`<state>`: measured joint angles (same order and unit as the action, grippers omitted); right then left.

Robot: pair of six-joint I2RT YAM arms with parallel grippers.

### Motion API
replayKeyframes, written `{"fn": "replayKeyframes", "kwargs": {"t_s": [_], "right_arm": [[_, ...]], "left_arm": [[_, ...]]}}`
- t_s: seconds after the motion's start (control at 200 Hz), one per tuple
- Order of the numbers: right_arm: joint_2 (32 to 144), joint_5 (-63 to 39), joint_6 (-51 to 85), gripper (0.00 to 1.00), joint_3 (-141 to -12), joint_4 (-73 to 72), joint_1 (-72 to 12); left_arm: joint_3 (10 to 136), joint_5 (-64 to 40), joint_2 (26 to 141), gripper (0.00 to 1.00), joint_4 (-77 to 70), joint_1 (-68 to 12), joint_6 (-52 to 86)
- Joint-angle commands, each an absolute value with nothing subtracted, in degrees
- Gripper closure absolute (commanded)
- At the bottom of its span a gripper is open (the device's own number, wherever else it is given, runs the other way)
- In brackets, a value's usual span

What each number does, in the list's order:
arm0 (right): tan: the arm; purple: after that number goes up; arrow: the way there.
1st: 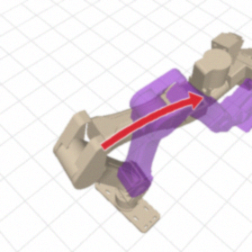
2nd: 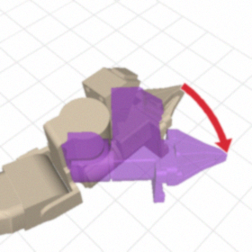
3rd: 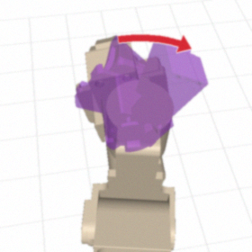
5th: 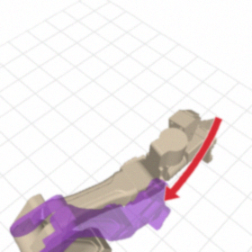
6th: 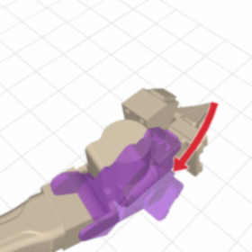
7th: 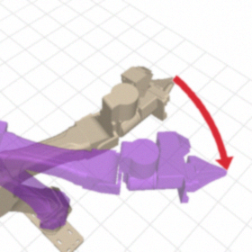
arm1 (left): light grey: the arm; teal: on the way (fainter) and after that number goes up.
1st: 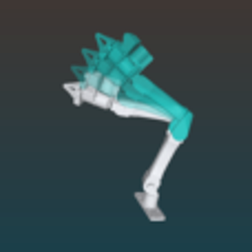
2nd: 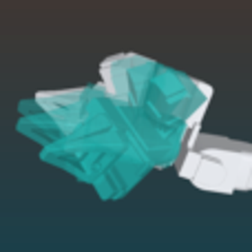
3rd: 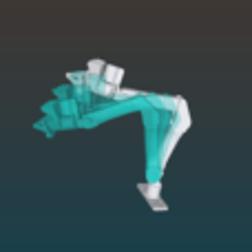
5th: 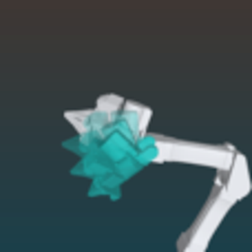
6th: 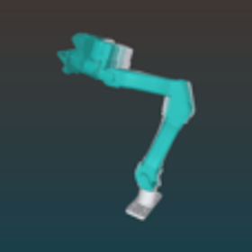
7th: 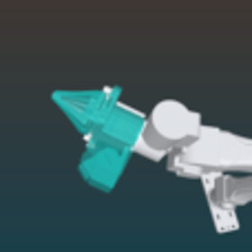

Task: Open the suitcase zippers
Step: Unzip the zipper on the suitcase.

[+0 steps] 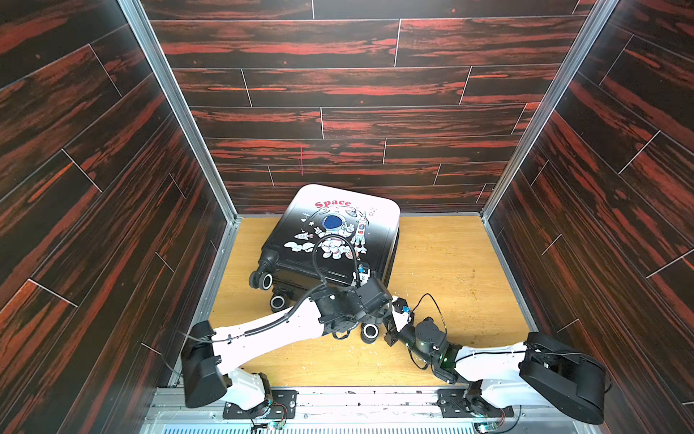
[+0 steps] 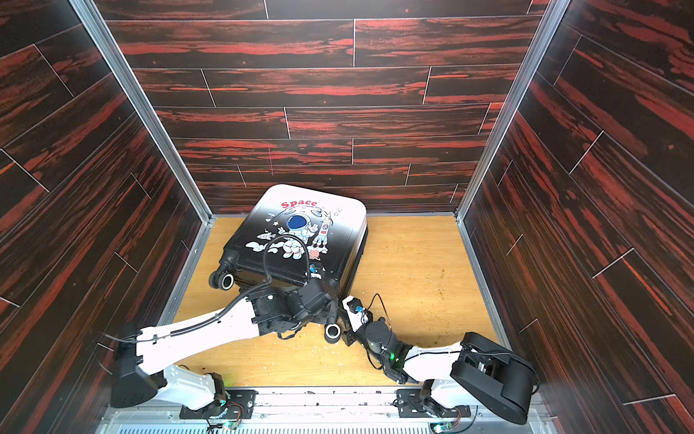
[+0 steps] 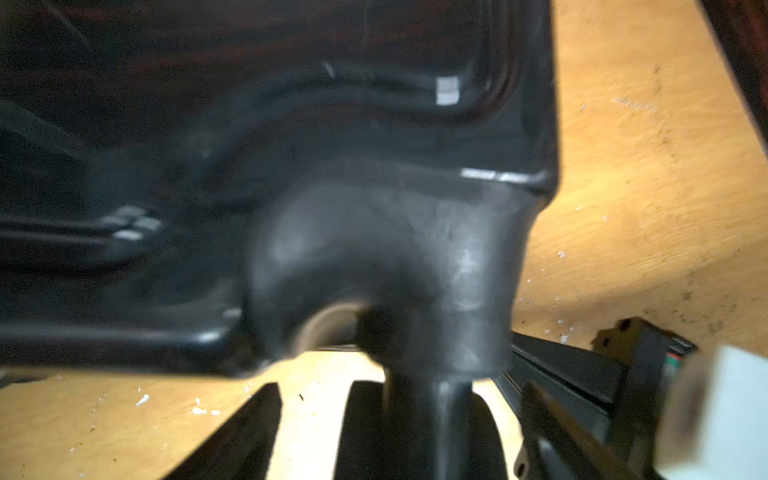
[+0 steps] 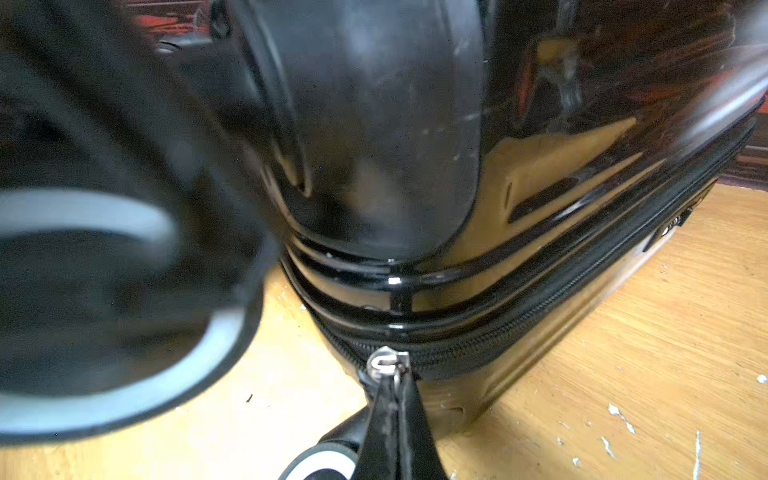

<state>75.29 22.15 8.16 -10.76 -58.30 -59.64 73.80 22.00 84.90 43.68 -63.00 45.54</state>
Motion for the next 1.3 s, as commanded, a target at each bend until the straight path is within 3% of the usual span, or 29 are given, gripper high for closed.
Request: {"fn": "replayKeyframes", "kwargs": {"t_s": [0.0,0.055,0.291,0.511,0.762,1.298], "right_arm": [[75.33,24.99,8.43,1.0,-11.84,-64.41,-59.33],[75.24,25.04,8.07,1.0,-11.94,-64.41,-59.37],[70.27,26.2,4.1,1.0,-14.0,-56.33,-59.24],[65.02,24.03,-1.76,1.0,-17.94,-43.05,-57.92],[60.06,12.07,-2.2,1.0,-18.98,-42.57,-50.72],[74.32,0.54,0.98,1.0,-32.34,-43.69,-32.55]], "left_arm": [[72.37,22.01,86.12,0.2,43.5,-62.93,45.46],[72.56,23.28,86.36,0.32,43.26,-62.84,45.2],[75.51,27.51,82.77,1.0,46.55,-62.79,40.57],[76.7,29.42,75.82,1.0,50.27,-62.8,36.88],[77.92,27.97,70.35,1.0,54.33,-62.82,34.28],[77.44,11.07,59.03,1.0,58.75,-63.19,24.26]]}}
